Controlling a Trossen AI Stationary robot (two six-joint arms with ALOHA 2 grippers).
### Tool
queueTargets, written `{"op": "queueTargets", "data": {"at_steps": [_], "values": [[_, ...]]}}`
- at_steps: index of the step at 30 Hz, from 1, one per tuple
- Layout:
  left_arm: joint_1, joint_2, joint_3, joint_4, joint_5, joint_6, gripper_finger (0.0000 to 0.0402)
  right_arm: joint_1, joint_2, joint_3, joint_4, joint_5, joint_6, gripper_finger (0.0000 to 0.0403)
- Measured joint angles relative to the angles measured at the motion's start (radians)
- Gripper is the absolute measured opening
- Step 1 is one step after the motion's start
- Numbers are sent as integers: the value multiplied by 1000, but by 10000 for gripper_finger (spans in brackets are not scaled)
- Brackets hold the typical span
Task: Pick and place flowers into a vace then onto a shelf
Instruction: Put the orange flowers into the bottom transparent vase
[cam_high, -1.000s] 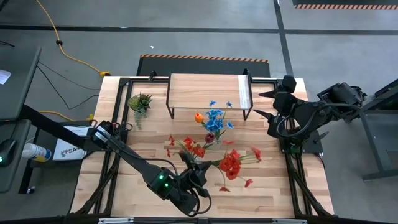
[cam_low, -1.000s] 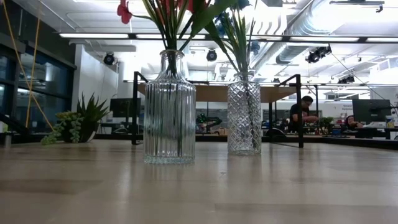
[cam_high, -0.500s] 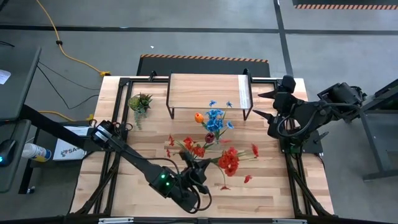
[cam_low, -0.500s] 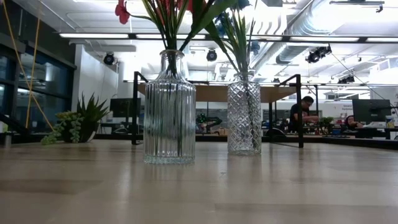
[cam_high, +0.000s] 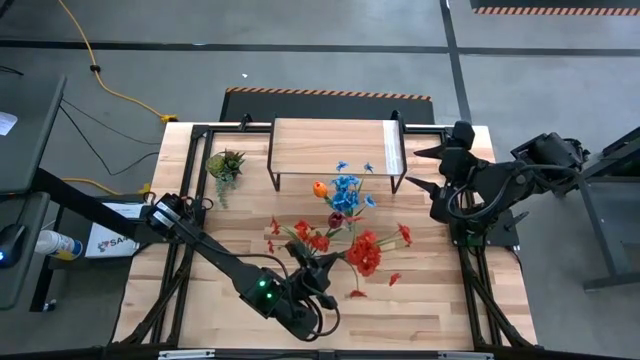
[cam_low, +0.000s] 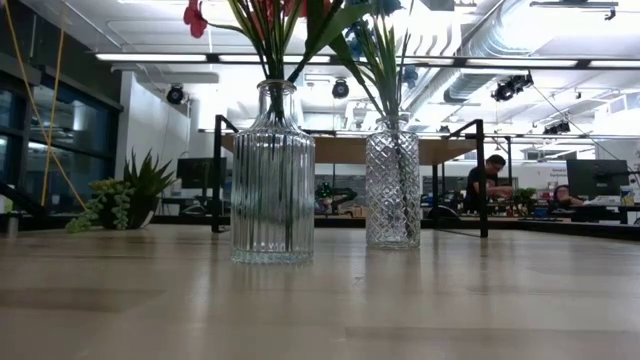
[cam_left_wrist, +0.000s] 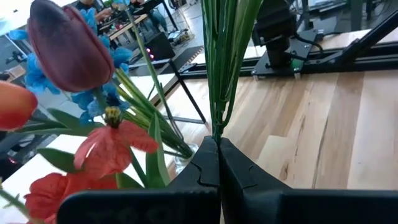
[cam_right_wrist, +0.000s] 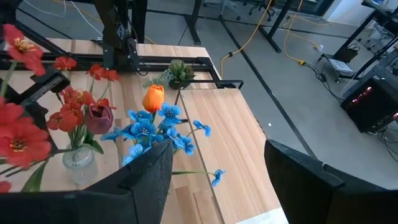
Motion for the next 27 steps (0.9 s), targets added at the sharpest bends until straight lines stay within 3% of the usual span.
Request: {"op": "queueTargets", "data": {"at_steps": [15,27], "values": [[0,0,0,-33,6,-101,25,0,0,0,1,-18,-3,245],[-1,0,0,-193,-12,-339,25,0,0,0,0,-18,-3,245]]}}
